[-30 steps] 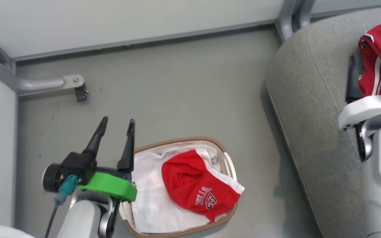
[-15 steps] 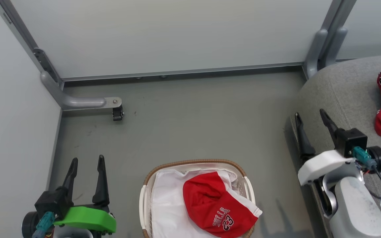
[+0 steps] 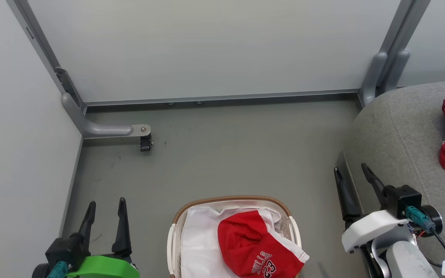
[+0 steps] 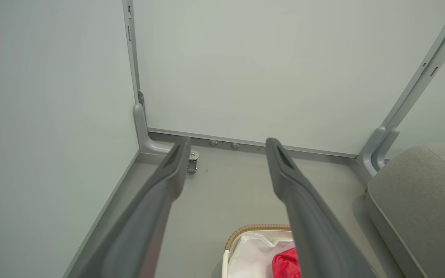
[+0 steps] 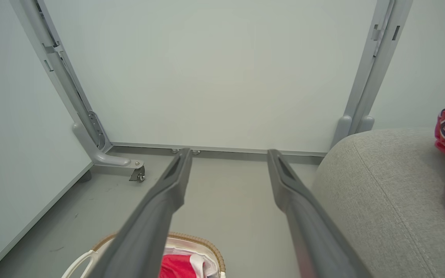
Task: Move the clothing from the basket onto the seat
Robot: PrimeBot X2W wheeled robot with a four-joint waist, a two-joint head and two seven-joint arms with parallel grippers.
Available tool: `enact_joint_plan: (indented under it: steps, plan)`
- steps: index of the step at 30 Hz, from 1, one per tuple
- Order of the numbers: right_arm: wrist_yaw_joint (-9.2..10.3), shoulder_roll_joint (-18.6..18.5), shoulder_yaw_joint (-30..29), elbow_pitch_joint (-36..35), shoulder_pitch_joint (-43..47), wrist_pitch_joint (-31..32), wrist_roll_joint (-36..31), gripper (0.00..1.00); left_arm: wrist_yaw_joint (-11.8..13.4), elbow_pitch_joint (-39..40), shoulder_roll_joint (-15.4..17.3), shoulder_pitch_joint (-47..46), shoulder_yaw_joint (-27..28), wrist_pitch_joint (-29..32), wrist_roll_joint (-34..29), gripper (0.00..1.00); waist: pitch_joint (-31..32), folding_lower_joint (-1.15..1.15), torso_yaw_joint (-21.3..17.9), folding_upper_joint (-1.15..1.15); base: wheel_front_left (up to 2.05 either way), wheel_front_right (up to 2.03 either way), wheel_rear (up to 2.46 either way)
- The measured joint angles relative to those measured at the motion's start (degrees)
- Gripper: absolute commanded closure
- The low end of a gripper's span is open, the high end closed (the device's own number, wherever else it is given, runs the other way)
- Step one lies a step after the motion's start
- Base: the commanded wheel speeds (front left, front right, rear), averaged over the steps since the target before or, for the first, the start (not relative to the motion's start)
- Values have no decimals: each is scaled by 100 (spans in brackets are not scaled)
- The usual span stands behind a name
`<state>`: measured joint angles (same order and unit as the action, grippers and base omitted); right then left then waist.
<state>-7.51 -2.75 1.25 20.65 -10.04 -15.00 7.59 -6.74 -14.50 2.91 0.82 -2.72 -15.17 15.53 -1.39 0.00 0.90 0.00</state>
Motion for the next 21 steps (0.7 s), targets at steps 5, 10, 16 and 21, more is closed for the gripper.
enact_joint_plan:
  steps: [5, 10, 16, 21]
  plan:
    - [0, -1, 37, -30, 3, 0, 0, 0, 14, -30, -2, 2, -21, 0, 18, 0, 20, 0, -59, 0, 0, 0, 0]
    - [0, -1, 57, -30, 12, 0, 0, 0, 15, -51, -2, 2, -43, -1, 43, 0, 31, 0, -62, 0, 0, 0, 0]
    - [0, -1, 81, -27, 14, 0, 1, 0, 15, -70, -3, 1, -47, 0, 44, 0, 33, 0, -41, 0, 0, 0, 0]
    - [0, -1, 101, -23, 13, 0, 2, 0, 15, -78, -3, 1, -45, 0, 44, 0, 38, 0, -35, 0, 0, 0, 0]
